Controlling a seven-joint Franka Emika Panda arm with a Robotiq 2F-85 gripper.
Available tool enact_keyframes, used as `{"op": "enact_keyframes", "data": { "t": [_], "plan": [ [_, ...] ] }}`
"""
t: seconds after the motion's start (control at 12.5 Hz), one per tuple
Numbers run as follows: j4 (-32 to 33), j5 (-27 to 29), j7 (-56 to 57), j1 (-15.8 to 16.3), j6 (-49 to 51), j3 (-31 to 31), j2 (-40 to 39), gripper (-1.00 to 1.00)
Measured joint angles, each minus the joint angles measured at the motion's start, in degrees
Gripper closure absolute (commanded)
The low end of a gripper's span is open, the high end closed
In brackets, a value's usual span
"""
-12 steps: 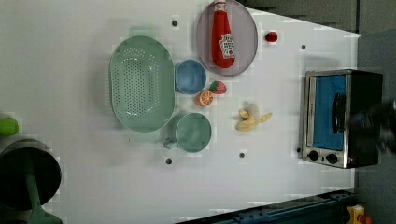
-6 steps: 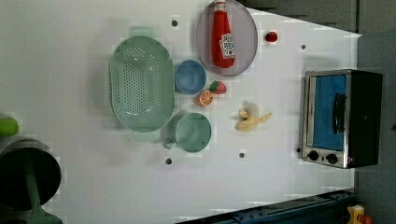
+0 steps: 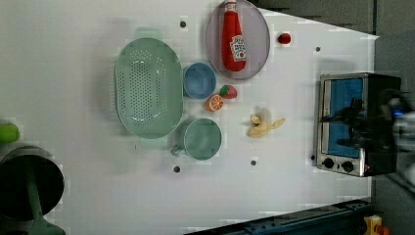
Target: Pick Banana and place it in mug.
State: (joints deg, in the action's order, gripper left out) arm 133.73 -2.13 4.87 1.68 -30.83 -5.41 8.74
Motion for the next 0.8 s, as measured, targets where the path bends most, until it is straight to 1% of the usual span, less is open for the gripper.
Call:
{"op": "enact_keyframes", "data": {
  "t": [0.08,0.24,0.4,0.56,0.64,0.72,0.8],
  "plan": [
    [2.24,-0.77,1.36,-0.48,-4.31,0.56,-3.90,-1.00],
    [5.04,-0.30,5.27,0.51,-11.55,0.33,-10.98,-1.00],
    [7.83,0.39,8.59,1.23,-20.12,0.53,-14.62,-1.00],
    [8.62,0.98,10.46,1.39,-26.21,1.12,-17.32,-1.00],
    [8.28,0.95,10.57,0.66,-28.54,2.00,-19.38,-1.00],
    [7.39,1.04,10.90,0.71,-30.49,2.09,-22.07,-1.00],
    [7.16,1.36,11.79,0.68,-30.33,2.30,-24.90,-1.00]
  ]
}}
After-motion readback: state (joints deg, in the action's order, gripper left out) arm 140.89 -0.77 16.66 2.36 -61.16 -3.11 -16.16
